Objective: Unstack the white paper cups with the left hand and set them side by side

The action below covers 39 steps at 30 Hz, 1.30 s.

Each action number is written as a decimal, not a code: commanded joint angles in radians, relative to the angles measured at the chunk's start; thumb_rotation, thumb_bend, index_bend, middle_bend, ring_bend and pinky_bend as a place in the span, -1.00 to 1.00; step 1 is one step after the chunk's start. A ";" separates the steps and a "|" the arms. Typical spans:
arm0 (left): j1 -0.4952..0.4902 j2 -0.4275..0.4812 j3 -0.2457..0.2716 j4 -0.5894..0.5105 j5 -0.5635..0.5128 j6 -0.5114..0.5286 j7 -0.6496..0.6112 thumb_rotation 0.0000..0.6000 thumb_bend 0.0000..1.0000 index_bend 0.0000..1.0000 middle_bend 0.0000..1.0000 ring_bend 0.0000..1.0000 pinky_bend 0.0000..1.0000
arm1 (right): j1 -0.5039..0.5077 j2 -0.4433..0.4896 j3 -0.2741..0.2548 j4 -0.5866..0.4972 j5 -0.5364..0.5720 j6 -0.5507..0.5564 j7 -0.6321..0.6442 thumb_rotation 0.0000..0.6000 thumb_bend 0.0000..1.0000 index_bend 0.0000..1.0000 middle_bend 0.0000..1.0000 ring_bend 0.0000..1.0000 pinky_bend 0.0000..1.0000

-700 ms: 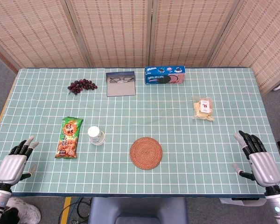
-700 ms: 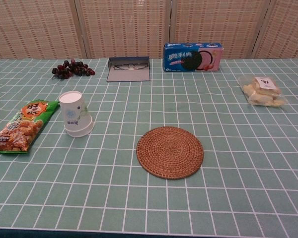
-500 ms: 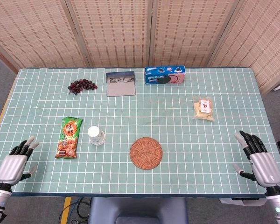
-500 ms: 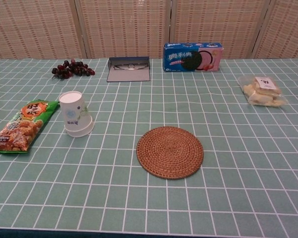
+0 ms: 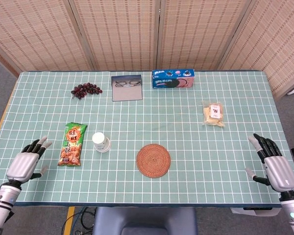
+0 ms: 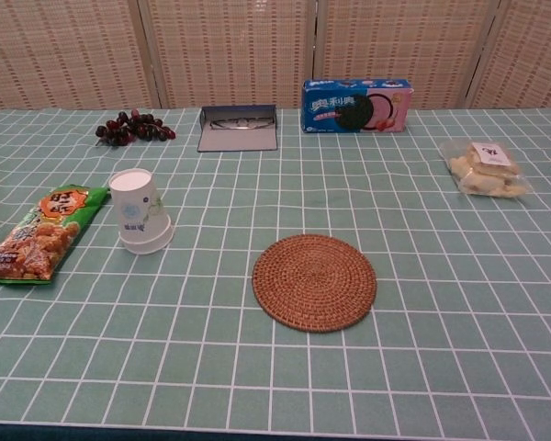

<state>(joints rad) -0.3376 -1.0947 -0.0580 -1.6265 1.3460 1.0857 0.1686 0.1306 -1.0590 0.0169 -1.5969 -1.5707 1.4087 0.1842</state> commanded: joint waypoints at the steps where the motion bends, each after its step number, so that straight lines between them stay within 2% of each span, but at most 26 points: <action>1: -0.057 0.021 -0.030 -0.049 -0.054 -0.068 0.048 1.00 -0.19 -0.79 -1.00 -1.00 -0.73 | 0.012 0.001 0.004 0.014 0.006 -0.018 0.018 1.00 -0.50 -1.00 -1.00 -1.00 -1.00; 9: -0.164 0.019 -0.058 -0.108 -0.165 -0.182 0.167 1.00 -0.19 -0.79 -1.00 -1.00 -0.73 | 0.011 0.009 -0.002 0.026 -0.007 -0.010 0.051 1.00 -0.50 -1.00 -1.00 -1.00 -1.00; 13: -0.228 0.038 -0.079 -0.146 -0.222 -0.266 0.157 1.00 -0.19 -0.79 -1.00 -1.00 -0.73 | 0.007 0.010 -0.003 0.024 -0.009 -0.003 0.053 1.00 -0.50 -1.00 -1.00 -1.00 -1.00; 18: -0.298 0.038 -0.092 -0.145 -0.273 -0.316 0.189 1.00 -0.19 -0.79 -1.00 -1.00 -0.73 | 0.015 0.007 0.000 0.029 0.004 -0.021 0.052 1.00 -0.50 -1.00 -1.00 -1.00 -1.00; 27: -0.437 -0.003 -0.097 -0.081 -0.373 -0.417 0.229 1.00 -0.19 -0.80 -1.00 -1.00 -0.73 | 0.027 0.003 0.007 0.042 0.031 -0.050 0.057 1.00 -0.50 -1.00 -1.00 -1.00 -1.00; 36: -0.535 -0.057 -0.081 0.030 -0.420 -0.497 0.213 1.00 -0.19 -0.81 -1.00 -1.00 -0.73 | 0.041 -0.004 0.017 0.054 0.061 -0.083 0.061 1.00 -0.50 -1.00 -1.00 -1.00 -1.00; 39: -0.557 -0.069 -0.074 0.057 -0.429 -0.513 0.201 1.00 -0.19 -0.81 -1.00 -1.00 -0.73 | 0.042 -0.011 0.025 0.072 0.046 -0.061 0.082 1.00 -0.50 -1.00 -1.00 -1.00 -1.00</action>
<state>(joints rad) -0.8839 -1.1554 -0.1372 -1.5804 0.9233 0.5815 0.3769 0.1720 -1.0666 0.0381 -1.5329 -1.5177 1.3382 0.2574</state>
